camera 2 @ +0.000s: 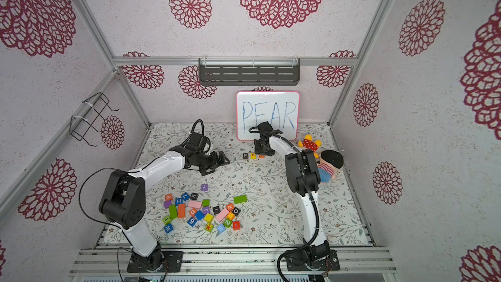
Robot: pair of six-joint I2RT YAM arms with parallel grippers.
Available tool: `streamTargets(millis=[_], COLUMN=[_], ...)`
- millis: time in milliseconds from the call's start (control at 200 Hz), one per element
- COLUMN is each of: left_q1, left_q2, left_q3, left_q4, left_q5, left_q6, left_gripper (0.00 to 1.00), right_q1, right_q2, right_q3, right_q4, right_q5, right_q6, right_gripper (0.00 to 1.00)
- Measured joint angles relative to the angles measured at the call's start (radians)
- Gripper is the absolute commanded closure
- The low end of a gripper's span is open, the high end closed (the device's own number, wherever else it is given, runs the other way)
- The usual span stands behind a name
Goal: Spell the uppercase word “pear” with letter blocks
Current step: Pick up the letter block from the center of the board.
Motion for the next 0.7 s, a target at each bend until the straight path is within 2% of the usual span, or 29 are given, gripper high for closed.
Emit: streamTargets(millis=[275, 701], left_q1=[0.0, -0.027], left_q2=[-0.04, -0.167], left_q3=[0.0, -0.089], left_q4=[-0.039, -0.043], left_q5=[0.001, -0.032], left_q6=[0.001, -0.03], left_gripper=[0.02, 0.02], right_q1=[0.037, 0.228], right_q2=[-0.298, -0.594], right_q3=[-0.272, -0.641], right_q4=[0.088, 0.169], right_q5=[0.002, 0.055], right_q6=[0.0, 0.0], right_gripper=[0.43, 0.38])
